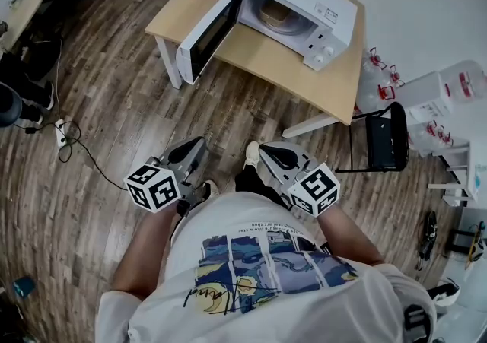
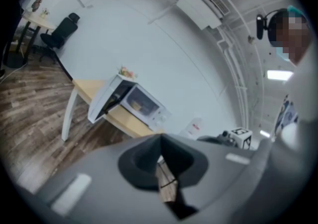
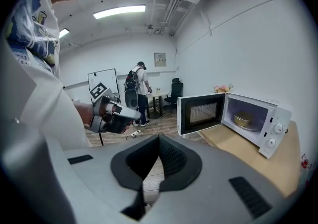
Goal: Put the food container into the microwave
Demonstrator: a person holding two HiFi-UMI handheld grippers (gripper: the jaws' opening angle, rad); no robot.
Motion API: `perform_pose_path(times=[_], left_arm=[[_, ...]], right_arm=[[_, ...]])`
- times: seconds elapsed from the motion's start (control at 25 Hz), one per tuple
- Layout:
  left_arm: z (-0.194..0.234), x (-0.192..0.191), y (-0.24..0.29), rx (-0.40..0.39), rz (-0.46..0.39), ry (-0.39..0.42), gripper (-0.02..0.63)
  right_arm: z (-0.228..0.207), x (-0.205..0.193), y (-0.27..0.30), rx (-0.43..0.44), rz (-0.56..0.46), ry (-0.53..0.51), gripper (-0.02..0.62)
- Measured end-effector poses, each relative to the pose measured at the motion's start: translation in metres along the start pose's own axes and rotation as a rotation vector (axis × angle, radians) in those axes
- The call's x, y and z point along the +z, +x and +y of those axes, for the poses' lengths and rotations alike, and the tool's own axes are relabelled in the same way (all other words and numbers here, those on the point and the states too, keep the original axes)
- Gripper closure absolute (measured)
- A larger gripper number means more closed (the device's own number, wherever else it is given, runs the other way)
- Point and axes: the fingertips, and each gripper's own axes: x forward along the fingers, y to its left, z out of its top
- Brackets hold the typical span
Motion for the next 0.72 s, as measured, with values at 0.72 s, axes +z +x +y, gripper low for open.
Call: perform_pose_path(times=[0.72], left_arm=[[-0.003, 0.011, 0.115, -0.021, 0.079, 0.009, 0.598]], right_arm=[[-0.102, -0.007, -0.012, -0.056, -0.024, 0.051, 0.588]])
